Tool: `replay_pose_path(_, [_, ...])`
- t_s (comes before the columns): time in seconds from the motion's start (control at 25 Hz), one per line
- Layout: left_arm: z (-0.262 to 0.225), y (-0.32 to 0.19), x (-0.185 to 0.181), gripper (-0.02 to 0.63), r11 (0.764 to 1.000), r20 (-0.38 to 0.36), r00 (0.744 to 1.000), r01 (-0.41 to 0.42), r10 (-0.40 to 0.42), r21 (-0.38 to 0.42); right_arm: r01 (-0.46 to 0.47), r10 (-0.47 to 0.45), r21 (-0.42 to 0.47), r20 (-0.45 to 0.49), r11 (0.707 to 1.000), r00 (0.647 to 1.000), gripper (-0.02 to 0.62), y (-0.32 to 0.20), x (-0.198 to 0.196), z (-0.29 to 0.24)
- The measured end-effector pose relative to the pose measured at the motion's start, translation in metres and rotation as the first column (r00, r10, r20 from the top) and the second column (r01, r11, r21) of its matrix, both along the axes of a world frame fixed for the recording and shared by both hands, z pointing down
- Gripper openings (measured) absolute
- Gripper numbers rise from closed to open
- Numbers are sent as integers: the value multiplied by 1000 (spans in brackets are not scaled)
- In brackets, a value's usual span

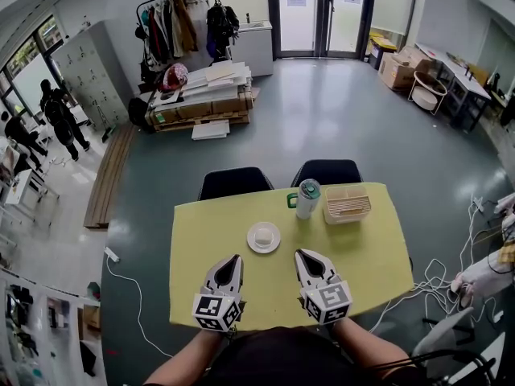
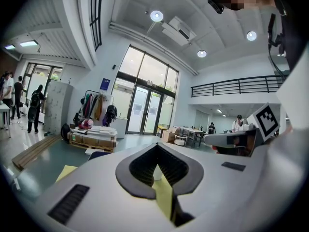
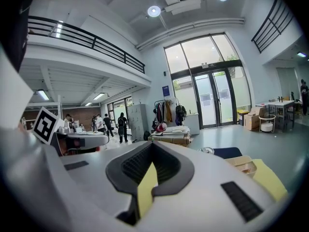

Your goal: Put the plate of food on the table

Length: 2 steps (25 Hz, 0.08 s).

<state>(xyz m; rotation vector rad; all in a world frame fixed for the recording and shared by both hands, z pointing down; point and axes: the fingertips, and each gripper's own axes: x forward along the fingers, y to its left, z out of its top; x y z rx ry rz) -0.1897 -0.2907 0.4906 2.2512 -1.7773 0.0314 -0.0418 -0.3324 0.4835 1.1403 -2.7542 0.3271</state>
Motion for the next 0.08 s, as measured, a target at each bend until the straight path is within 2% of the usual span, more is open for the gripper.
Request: replay_pose_path(0.08, [0, -1, 1, 9, 1000, 0, 1000, -1, 1, 0, 0, 0, 0, 2, 1000, 1000, 11, -1, 1, 0])
